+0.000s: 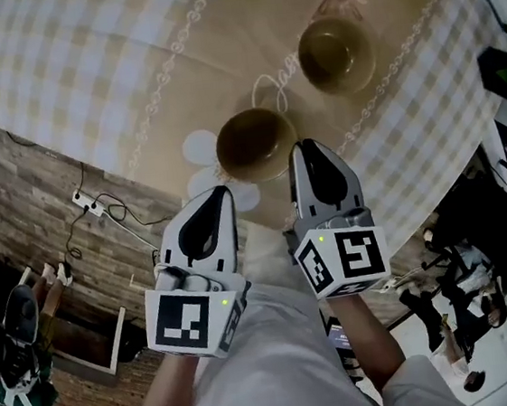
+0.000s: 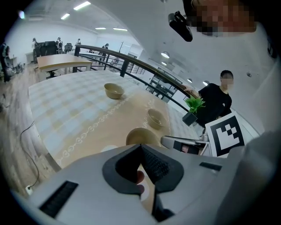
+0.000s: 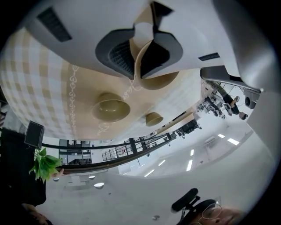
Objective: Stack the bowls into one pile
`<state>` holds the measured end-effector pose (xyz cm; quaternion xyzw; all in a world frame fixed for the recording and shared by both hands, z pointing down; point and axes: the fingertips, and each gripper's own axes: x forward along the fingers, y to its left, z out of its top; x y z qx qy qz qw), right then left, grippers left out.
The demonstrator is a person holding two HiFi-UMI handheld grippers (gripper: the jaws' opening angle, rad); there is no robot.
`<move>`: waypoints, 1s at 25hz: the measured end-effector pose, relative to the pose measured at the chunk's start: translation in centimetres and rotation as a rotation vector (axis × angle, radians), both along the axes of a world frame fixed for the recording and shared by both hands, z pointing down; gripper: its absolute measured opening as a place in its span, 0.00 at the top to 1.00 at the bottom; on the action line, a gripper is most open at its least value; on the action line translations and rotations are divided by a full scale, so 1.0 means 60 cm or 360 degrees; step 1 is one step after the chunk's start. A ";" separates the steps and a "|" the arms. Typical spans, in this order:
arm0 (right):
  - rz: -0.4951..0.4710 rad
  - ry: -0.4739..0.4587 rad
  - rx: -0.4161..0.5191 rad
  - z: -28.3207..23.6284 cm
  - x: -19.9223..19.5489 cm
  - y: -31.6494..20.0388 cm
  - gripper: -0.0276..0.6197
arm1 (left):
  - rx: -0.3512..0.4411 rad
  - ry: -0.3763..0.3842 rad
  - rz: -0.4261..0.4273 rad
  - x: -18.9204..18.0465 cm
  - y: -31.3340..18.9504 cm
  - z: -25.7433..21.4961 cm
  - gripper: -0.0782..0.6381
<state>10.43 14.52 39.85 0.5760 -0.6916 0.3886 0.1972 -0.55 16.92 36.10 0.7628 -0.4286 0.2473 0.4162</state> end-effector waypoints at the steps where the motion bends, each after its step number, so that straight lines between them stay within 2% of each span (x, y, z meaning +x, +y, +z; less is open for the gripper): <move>1: 0.0000 0.0001 -0.0014 0.006 -0.001 0.000 0.90 | -0.0005 -0.0004 -0.0003 -0.003 0.000 0.004 0.87; 11: 0.0004 0.0037 -0.0066 0.039 -0.007 0.000 0.90 | -0.0074 0.0001 -0.0042 -0.015 0.003 0.036 0.87; 20: -0.0001 -0.0090 -0.0048 0.038 -0.013 -0.011 0.90 | -0.0043 -0.0019 -0.0055 -0.022 -0.012 0.033 0.87; 25: -0.0015 -0.0114 -0.0033 0.015 -0.009 -0.018 0.90 | -0.0032 -0.0033 -0.0031 -0.013 -0.017 0.016 0.87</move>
